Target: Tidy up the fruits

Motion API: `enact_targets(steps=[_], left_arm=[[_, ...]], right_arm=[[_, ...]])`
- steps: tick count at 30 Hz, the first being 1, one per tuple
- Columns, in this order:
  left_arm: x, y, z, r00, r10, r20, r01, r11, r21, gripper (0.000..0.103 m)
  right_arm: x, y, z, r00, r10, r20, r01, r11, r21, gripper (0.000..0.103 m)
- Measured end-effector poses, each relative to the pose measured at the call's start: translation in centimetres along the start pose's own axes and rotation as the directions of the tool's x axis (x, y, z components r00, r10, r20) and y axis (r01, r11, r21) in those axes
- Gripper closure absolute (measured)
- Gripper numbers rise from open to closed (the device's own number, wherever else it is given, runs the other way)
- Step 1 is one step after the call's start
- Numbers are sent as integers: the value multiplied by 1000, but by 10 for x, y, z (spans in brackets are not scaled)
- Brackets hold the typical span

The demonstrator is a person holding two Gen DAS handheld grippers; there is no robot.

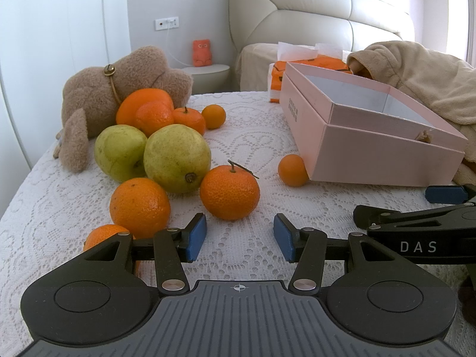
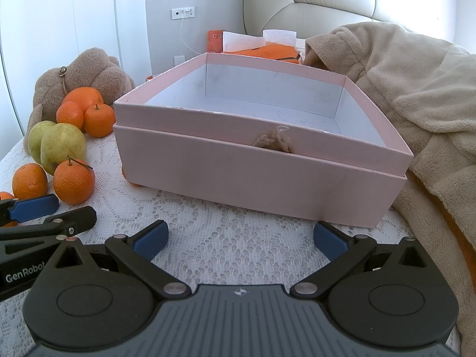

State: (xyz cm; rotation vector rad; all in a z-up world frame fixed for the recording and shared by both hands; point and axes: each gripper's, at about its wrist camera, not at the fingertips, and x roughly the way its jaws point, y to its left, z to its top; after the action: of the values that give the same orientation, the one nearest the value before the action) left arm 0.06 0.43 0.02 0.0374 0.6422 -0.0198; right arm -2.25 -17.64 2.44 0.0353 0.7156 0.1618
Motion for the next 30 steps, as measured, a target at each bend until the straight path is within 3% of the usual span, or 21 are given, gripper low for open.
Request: enact_targets(steps=[10, 16, 24, 30], left_arm=[[1, 0, 0, 1000, -2, 0, 2, 1000, 0, 47], [1, -1, 0, 1000, -13, 1, 13, 1000, -1, 48], [-9, 11, 4, 995, -101, -26, 101, 995, 25, 50], [-42, 45, 14, 996, -86, 29, 88, 995, -51, 51]], right_arm=[[-1, -3, 2, 1000, 27, -15, -27, 999, -21, 0], [0, -7, 13, 990, 42, -132, -46, 999, -27, 0], [2, -2, 19, 985, 30, -167, -37, 999, -38, 0], [-20, 24, 31, 980, 164, -112, -172, 983, -62, 25]])
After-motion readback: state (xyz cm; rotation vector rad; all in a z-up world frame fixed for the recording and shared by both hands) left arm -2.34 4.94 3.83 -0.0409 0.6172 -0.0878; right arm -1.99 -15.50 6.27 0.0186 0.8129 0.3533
